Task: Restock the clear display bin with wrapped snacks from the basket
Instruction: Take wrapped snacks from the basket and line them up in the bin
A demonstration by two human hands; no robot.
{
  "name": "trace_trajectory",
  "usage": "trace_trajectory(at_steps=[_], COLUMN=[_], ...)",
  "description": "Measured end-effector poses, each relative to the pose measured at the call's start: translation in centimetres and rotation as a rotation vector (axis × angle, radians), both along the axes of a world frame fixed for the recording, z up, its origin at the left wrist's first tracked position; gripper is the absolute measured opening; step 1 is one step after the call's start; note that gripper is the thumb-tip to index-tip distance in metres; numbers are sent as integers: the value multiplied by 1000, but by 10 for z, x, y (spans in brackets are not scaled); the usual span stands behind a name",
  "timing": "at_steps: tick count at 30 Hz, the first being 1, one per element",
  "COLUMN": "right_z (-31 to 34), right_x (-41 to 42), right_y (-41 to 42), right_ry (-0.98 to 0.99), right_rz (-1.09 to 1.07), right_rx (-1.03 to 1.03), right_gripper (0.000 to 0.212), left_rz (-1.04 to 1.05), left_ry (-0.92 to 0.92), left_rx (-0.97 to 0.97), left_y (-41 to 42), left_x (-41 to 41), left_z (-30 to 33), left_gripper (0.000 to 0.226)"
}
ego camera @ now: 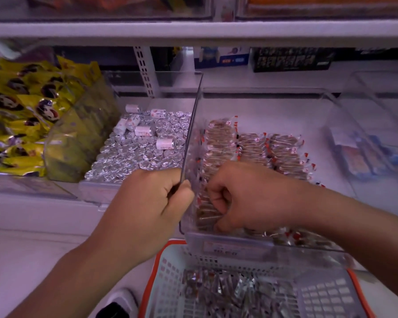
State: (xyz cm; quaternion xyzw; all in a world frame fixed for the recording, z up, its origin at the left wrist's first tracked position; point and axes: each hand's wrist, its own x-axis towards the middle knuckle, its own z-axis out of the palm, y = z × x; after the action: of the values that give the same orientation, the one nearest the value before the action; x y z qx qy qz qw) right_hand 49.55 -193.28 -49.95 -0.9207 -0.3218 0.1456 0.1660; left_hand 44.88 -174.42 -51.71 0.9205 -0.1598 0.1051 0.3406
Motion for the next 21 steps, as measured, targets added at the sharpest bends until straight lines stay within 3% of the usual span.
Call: trace_trajectory(at_steps=[5,8,10,12,13,15,16,18,21], right_z=[9,10,10,-2,-16,-66,-97,-170,-271], right_x=[-5,-21,-41,-74,-94,-132,-147,-168,-194], right_y=[-2,-13,-26,-42,-48,-54,-54,-54,-64], right_ry=[244,119,-115,-411,-525,-600,-537,-170,429], right_rz=[-112,-211,-295,-392,-425,-488,-501,-473,-394], right_rx=[171,274,461,711,785,784,714,402,-129], right_gripper=[10,5,3,8,12,18,20,21,28], left_rz=[55,55,22,-80,-148,-265,-293,-279,-174], left_ry=[-32,36,319,780,999,1258,1323,1358,1324], left_rx=[33,51,-70,-109,-25,274,421,618,672], left_y=[-2,-2,9,22,21,2,-14,-50,-76], left_x=[0,-7,-14,-24,-31,-46,-55,-72,-99], left_z=[1,6,18,28,27,1,-24,-83,-164], left_gripper=[35,42,48,42,40,38,36,35,52])
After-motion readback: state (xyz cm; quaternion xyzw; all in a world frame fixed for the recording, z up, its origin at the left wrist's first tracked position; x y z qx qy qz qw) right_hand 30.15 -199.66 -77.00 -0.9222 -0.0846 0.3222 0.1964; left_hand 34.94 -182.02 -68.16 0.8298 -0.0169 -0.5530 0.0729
